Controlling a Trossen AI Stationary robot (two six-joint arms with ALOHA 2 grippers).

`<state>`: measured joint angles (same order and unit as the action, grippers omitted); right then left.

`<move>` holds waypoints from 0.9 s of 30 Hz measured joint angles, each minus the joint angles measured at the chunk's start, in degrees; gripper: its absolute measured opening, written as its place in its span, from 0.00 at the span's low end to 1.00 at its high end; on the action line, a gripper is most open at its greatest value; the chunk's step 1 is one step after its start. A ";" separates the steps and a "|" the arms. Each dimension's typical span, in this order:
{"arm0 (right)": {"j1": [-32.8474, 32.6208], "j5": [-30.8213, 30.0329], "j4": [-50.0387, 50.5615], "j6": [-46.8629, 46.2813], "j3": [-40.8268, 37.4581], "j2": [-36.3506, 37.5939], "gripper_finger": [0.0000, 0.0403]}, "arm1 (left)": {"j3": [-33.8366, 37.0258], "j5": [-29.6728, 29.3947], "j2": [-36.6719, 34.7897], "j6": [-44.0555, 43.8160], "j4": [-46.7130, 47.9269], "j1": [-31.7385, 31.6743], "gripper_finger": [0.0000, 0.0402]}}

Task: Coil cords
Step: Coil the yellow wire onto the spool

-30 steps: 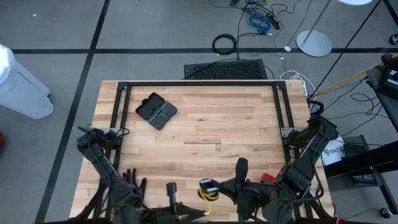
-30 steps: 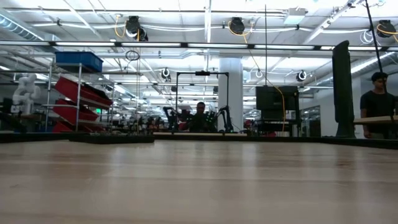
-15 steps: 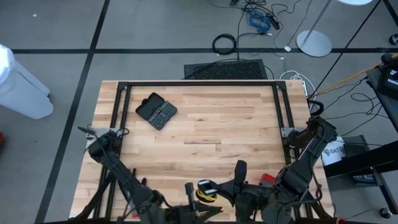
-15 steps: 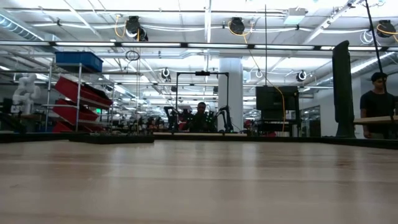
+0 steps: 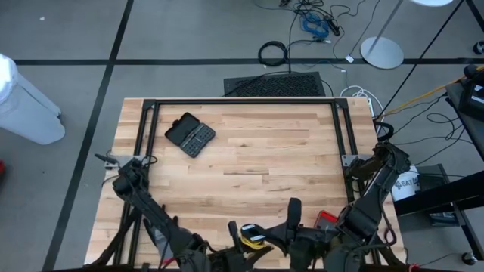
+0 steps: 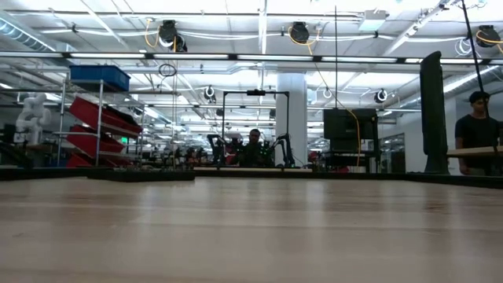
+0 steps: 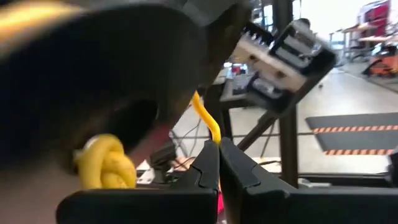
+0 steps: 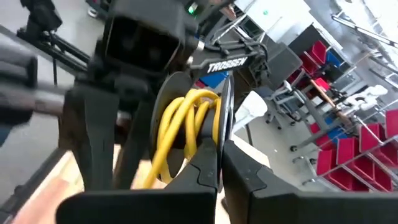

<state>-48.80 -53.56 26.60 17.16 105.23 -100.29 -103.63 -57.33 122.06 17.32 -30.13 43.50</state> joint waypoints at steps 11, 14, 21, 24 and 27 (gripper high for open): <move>-3.13 1.23 -0.59 -6.54 0.81 1.90 0.00 | -0.02 -8.48 0.11 2.82 3.60 0.02 0.00; -3.98 1.87 0.58 -9.08 0.85 2.16 0.00 | -0.02 -10.71 0.11 4.34 3.67 0.45 0.00; -4.04 6.88 2.78 -13.03 0.85 2.38 0.00 | -0.02 -18.28 0.11 7.72 3.72 2.15 0.00; -3.69 7.38 4.66 -14.87 0.94 2.52 0.00 | -0.02 -19.53 0.11 8.79 3.72 3.21 0.00; -3.19 7.56 6.66 -16.33 0.96 2.69 0.00 | -0.02 -22.08 -0.03 9.25 3.83 4.29 0.00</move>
<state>-51.99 -46.00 33.26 0.82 106.19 -97.60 -103.66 -79.40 122.03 26.57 -26.30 47.80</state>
